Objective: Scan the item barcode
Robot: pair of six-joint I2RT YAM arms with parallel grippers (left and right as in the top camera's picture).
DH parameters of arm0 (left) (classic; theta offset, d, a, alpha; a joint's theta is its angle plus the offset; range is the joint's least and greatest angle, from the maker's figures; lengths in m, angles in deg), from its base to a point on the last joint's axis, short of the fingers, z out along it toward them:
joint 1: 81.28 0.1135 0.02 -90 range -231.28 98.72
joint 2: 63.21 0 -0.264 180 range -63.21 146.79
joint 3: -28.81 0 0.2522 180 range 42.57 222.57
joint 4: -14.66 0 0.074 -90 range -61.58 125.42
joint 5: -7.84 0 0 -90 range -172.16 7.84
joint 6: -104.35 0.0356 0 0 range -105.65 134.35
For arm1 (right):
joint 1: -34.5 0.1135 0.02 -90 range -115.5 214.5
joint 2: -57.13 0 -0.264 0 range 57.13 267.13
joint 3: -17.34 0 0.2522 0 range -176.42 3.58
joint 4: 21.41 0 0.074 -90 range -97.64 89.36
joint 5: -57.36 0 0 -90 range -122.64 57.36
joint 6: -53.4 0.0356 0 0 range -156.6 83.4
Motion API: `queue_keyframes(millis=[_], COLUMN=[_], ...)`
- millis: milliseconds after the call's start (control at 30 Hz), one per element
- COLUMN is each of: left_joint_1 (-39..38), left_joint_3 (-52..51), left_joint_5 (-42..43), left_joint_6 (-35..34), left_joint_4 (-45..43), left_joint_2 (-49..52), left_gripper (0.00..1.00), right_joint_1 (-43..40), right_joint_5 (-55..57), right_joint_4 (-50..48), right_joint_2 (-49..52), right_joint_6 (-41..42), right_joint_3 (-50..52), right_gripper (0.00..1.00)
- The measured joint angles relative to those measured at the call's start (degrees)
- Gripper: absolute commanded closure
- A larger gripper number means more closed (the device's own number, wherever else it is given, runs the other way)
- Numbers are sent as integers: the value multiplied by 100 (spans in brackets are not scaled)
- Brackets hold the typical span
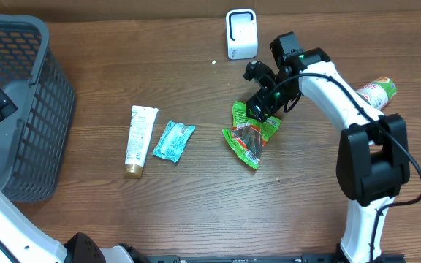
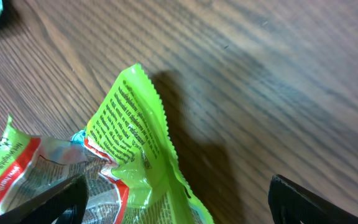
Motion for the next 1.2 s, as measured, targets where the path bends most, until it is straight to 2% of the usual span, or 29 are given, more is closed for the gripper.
queue_keyframes(millis=[133, 233, 433, 467, 533, 567, 600, 633, 1033, 1200], left_joint_1=[0, 0, 0, 0, 0, 0, 0, 0, 0, 0], left_joint_3=[0, 0, 0, 0, 0, 0, 0, 0, 0, 0], left_joint_5=[0, 0, 0, -2, 0, -2, 0, 0, 0, 0], left_joint_6=[0, 0, 0, 0, 0, 0, 0, 0, 0, 0], left_joint_4=[0, 0, 0, 0, 0, 0, 0, -2, 0, 0], left_joint_2=[0, 0, 0, 0, 0, 0, 0, 0, 0, 0], left_gripper=[0, 0, 0, 0, 0, 0, 0, 0, 0, 0], right_joint_1=[4, 4, 7, 11, 26, 39, 61, 83, 247, 31], right_joint_5=[-201, -328, -474, -496, -533, -546, -588, -623, -741, -118], right_joint_4=[223, 481, 798, 739, 675, 669, 651, 658, 485, 542], right_joint_2=[254, 409, 544, 553, 553, 553, 553, 553, 551, 179], right_joint_6=[-122, -177, -210, -184, -118, -44, 63, 166, 2306, 3228], right_joint_3=[0, 2, 17, 59, 155, 186, 219, 240, 181, 162], right_gripper=[11, 18, 20, 23, 40, 54, 87, 96, 96, 96])
